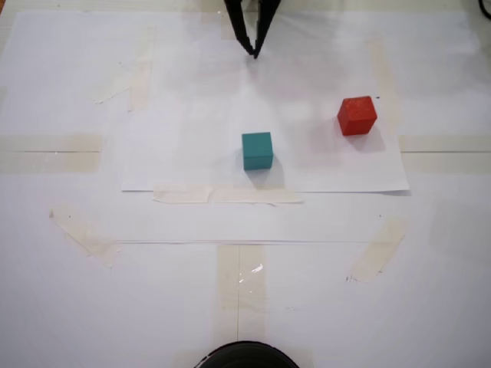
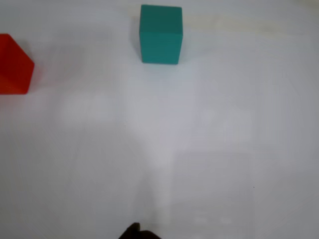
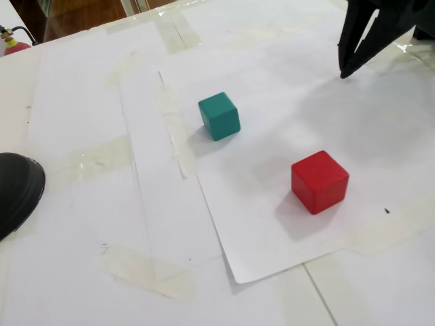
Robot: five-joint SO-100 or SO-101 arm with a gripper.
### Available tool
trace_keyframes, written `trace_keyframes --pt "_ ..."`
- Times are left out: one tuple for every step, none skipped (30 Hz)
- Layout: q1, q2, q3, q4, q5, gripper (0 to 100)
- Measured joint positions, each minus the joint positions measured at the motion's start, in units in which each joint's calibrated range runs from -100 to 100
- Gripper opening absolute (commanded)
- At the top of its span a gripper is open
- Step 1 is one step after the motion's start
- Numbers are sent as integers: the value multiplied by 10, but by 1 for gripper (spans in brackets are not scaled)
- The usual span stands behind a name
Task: Put the red cube on the top of the blue cube.
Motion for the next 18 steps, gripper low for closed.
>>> trace_keyframes --pt "0 0 0 0 0 0" --pt "0 0 0 0 0 0" --pt "0 0 0 0 0 0" --pt "0 0 0 0 0 0" --pt "0 0 0 0 2 0" --pt "0 0 0 0 2 0" --pt "0 0 0 0 3 0" --pt "0 0 0 0 3 0" --pt "0 0 0 0 3 0" --pt "0 0 0 0 3 0" --pt "0 0 0 0 3 0" --pt "0 0 0 0 3 0" --pt "0 0 0 0 3 0" --pt "0 0 0 0 3 0" --pt "0 0 0 0 3 0" --pt "0 0 0 0 3 0" --pt "0 0 0 0 3 0" --pt "0 0 0 0 3 0"
